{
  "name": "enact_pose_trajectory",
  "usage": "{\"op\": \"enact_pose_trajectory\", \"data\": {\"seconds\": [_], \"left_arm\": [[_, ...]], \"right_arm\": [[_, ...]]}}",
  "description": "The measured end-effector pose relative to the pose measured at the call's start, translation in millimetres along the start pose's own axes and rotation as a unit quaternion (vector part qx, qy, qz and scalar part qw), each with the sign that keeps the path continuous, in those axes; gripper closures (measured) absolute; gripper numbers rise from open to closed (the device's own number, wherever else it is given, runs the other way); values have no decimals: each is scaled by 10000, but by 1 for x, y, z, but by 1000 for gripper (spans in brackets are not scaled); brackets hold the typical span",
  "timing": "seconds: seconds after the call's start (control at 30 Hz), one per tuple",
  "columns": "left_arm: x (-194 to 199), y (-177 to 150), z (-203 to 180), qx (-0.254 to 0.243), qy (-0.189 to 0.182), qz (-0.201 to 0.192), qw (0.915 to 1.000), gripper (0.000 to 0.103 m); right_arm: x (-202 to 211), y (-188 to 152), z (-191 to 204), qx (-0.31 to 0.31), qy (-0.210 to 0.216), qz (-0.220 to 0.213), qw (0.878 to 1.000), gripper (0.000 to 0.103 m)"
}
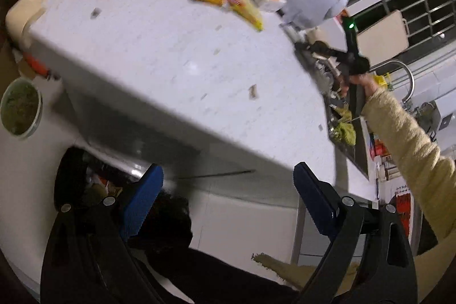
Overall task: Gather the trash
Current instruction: 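Grasp the purple-ended snack bar with the right gripper while the left grasps a yellow wrapper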
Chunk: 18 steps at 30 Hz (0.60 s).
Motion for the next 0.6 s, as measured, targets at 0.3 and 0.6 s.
{"op": "enact_pose_trajectory", "data": {"seconds": [0.3,0.6], "left_arm": [[-37,103,-28,-753,385,-184,9962,13],[-114,219,-21,-1400,1486,-6,9789,13]], "right_arm": [[78,-27,19,-962,924,-1095,9850,66],[136,-56,38,-1619,1848,-1738,9537,66]]}}
Point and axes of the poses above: each gripper's, at about its wrist camera, not at the fingertips, and x roughly against the way its jaws point, z to its left, y to its top, the point moved 5 cm from there along -x, roughly the way its jaws point, and after that the axes turned 9 degrees about -y, right-handed, at the moved point
